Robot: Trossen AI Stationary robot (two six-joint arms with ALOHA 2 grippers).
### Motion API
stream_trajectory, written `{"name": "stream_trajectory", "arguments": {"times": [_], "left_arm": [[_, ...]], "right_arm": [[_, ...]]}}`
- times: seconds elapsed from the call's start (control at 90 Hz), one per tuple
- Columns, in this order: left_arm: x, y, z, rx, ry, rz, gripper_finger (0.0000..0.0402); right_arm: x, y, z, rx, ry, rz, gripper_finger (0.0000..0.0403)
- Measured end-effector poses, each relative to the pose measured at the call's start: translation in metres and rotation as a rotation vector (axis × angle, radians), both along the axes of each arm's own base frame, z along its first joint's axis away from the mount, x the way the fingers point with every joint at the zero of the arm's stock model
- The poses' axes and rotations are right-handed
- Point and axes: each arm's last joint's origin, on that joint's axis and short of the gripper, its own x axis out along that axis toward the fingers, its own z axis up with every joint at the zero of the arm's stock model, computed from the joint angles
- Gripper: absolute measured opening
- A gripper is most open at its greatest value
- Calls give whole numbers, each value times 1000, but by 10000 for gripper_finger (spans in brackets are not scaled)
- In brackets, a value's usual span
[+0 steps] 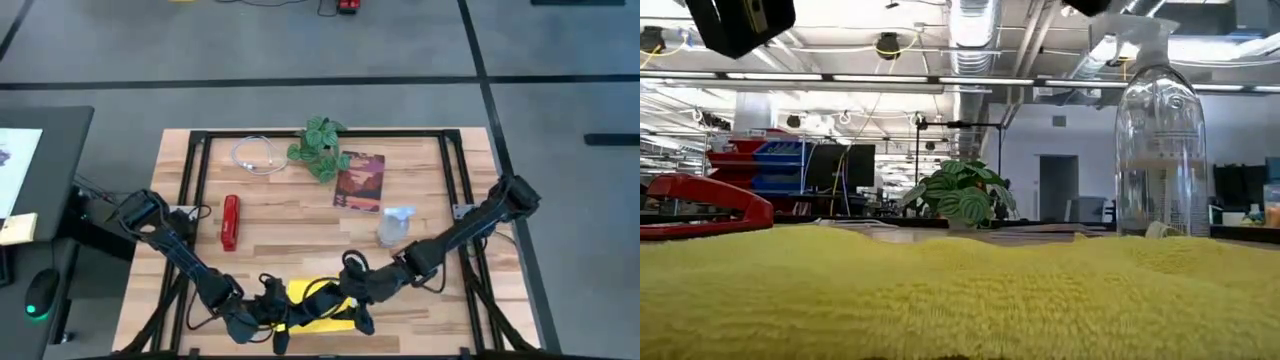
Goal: Apply microfiber cloth
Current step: Wipe the front of the cellphone using the microfiber cloth
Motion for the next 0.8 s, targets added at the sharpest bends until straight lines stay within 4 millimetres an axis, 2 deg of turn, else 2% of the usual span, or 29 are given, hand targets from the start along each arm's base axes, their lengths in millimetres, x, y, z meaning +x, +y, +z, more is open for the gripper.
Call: {"name": "stream_trajectory", "arguments": {"times": [0.089,0.244,0.289,0.411,0.6,0.8], "left_arm": [[0,0,-1,11,7,0,0],[0,0,-1,11,8,-6,1],[0,0,-1,20,13,-8,4],[0,2,-3,24,31,-4,30],[-4,4,-13,30,141,-65,106],[-6,11,-8,18,206,-100,155]], "right_arm": [[2,-4,-1,3,14,2,190],[4,-8,0,2,11,-4,46],[3,-8,1,-5,7,8,23],[3,-12,10,-37,75,-7,19],[-1,-22,24,-139,207,56,17],[6,-32,22,-172,232,112,16]]}}
